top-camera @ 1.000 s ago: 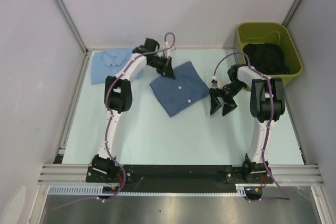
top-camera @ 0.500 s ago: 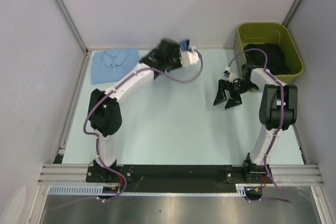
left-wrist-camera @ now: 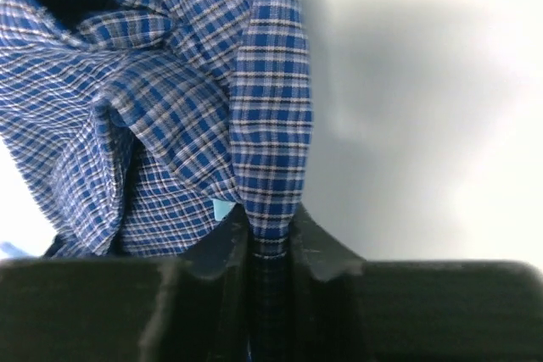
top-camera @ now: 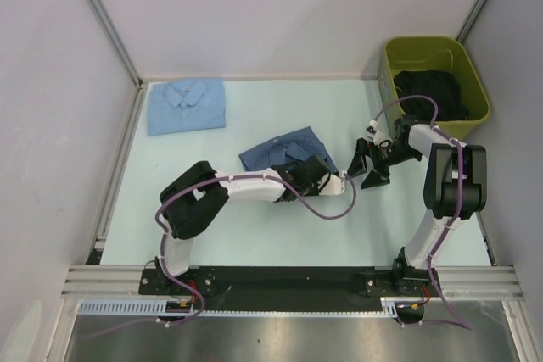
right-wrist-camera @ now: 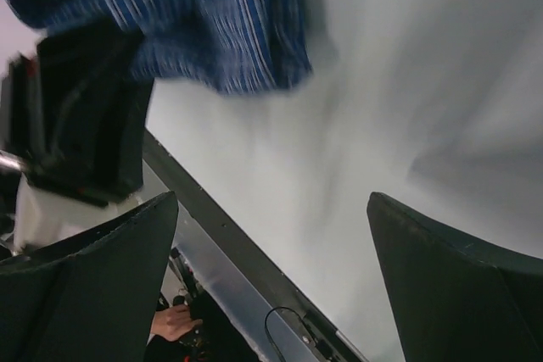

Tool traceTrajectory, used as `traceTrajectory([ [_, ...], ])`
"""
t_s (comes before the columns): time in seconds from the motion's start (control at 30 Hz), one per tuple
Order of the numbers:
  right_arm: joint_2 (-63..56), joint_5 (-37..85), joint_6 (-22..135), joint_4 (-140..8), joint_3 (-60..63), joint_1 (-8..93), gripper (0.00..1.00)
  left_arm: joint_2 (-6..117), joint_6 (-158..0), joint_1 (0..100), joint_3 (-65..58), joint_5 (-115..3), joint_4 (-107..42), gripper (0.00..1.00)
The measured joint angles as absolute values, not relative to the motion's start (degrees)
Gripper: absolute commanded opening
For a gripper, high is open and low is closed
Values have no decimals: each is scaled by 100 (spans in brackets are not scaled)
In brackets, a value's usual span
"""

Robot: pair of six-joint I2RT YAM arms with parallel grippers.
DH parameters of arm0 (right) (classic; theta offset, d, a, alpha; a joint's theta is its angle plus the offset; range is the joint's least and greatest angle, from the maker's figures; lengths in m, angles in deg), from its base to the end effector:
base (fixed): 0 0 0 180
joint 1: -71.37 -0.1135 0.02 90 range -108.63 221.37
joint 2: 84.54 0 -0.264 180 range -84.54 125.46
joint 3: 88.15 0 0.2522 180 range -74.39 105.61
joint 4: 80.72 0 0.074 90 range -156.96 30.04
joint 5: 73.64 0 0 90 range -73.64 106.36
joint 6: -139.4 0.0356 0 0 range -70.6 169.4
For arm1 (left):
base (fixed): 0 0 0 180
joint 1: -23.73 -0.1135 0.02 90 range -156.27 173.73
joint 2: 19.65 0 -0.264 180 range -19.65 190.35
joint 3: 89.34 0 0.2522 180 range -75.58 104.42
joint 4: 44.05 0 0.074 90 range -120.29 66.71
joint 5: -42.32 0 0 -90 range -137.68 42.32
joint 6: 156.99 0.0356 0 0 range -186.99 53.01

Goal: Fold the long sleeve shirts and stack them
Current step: Fold the shirt

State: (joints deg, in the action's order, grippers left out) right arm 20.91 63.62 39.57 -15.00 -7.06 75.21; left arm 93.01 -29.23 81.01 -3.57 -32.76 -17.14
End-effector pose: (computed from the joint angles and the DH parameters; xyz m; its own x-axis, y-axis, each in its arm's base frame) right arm 0.3210 0.0047 0.1658 -0.9910 -0.0496 -0.1240 -0.1246 0.6786 0.7239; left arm 0.2297 -0.3405 0.1556 0.1026 0.9349 -0.3397 0.8448 0.0983 0.5259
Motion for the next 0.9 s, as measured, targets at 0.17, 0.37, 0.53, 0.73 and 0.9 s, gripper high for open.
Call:
traceTrajectory([
  [0.17,2091,6380,3962,-1592,-625,7521,98,9148,-3430,8422,-364,-3857,-1314,85],
  [0.37,2088,6345,4003,-1738,-352,7484,95,8228,-3799,8315,-390,-5337,-639,89],
  [0.53,1968,6330,4040,-1933,-599,7416,90,6976,-3983,7795,-379,-6732,-368,82],
  [0.73,1938,6284,4038,-2245,13,7044,86,6517,-4374,6214,-560,-7368,-412,83],
  [0.9,1959,6091,3973,-2560,428,6505,78,6956,-4267,5838,-1000,-7398,-300,85],
])
